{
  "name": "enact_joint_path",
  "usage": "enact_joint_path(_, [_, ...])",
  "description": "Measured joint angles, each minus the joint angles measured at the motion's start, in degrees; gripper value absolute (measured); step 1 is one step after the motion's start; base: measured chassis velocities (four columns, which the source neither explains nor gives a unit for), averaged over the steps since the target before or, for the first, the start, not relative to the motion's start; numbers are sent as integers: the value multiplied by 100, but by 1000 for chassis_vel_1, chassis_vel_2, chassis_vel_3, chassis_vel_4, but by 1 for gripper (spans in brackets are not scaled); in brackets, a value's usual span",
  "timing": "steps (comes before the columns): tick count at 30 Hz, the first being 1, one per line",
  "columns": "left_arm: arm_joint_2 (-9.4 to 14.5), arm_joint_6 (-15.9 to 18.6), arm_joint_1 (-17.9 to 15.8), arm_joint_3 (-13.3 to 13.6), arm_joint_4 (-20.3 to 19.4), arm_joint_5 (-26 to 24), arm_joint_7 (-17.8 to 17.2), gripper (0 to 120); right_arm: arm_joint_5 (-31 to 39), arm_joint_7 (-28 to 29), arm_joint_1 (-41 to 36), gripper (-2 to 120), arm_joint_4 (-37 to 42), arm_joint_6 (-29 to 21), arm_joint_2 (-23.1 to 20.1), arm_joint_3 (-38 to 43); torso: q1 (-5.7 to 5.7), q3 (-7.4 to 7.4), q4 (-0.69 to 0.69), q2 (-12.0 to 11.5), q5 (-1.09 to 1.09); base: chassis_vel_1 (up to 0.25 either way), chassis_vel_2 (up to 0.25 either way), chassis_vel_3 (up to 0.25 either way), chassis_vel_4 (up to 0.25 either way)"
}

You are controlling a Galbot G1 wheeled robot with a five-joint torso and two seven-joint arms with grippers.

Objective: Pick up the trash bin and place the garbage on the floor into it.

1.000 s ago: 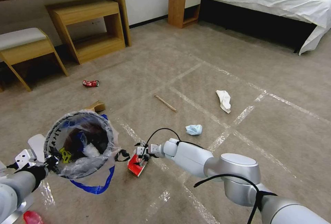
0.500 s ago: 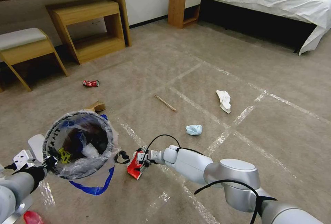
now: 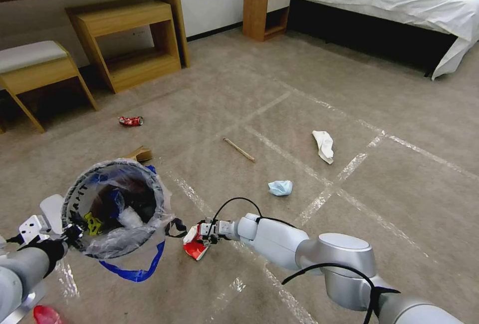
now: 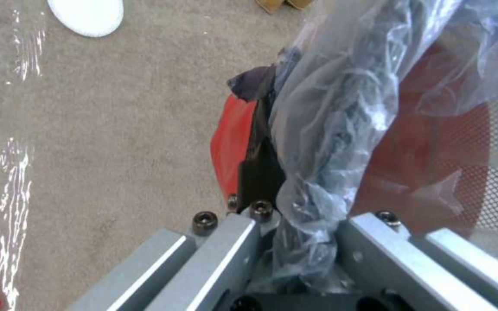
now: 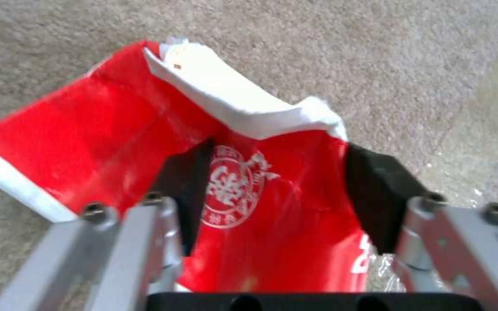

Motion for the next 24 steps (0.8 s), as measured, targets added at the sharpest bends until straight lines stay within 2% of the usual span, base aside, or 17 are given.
enact_joint_path(1, [0,0,0,0,0,0,0,0,0,0,0,48,0,0,0,0,0,0,0,0,0,0,0,0,0])
enact_joint_path(4, [-11,0,-11,28,19,7,0,0,-32,23,-3,35,-16,57,2,54,0,1,2,0,1,0,0,0,0])
enact_joint_path(5, [-11,0,-11,28,19,7,0,0,-32,23,-3,35,-16,57,2,54,0,1,2,0,1,0,0,0,0])
enact_joint_path(8, [-15,0,0,33,16,16,1,0,-36,7,10,20,-13,90,3,77,0,1,2,-1,1,0,0,0,0])
enact_joint_path(9, [-15,0,0,33,16,16,1,0,-36,7,10,20,-13,90,3,77,0,1,2,-1,1,0,0,0,0])
enact_joint_path(13, [-17,0,30,27,-3,36,3,0,-33,59,-1,8,22,106,3,94,1,1,2,-1,1,0,0,0,0])
enact_joint_path(17, [-9,0,16,35,0,43,3,0,-42,103,-8,0,19,121,3,138,1,1,3,-1,1,0,0,0,0])
enact_joint_path(24, [3,0,-12,60,24,41,-2,0,-67,69,90,0,-6,164,3,351,1,0,2,-1,1,0,0,0,0])
